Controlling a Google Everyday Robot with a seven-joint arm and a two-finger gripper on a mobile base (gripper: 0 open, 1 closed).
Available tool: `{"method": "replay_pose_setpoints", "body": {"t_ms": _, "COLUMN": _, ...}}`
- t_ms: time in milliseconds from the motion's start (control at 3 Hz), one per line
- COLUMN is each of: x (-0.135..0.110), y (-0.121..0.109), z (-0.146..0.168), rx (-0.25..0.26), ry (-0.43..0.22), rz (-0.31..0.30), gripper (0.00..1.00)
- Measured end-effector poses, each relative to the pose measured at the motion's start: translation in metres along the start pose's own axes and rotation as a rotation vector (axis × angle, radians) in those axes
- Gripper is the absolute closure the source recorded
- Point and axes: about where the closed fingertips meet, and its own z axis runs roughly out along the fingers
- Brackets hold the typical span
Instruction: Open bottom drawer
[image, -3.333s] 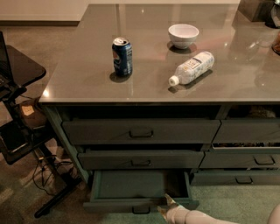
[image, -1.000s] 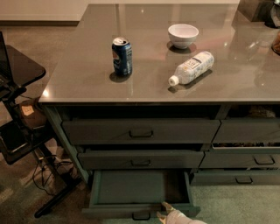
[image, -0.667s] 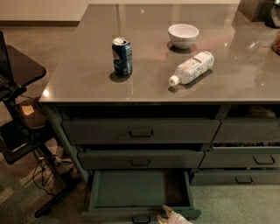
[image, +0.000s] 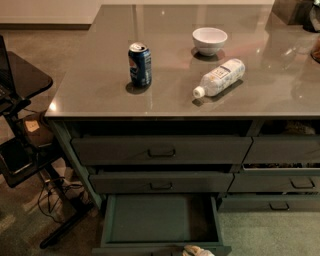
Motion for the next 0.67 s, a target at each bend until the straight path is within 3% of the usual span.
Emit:
{"method": "replay_pose_setpoints", "body": {"t_ms": 333, "x": -0.0021, "y": -0.0003, "z": -0.0021, "rx": 0.0, "ry": 0.0, "rz": 0.0, "gripper": 1.0}}
{"method": "replay_pose_setpoints", "body": {"t_ms": 667, "x": -0.0021, "y": -0.0003, "z": -0.0021, "rx": 0.0, "ry": 0.0, "rz": 0.0, "gripper": 0.81}}
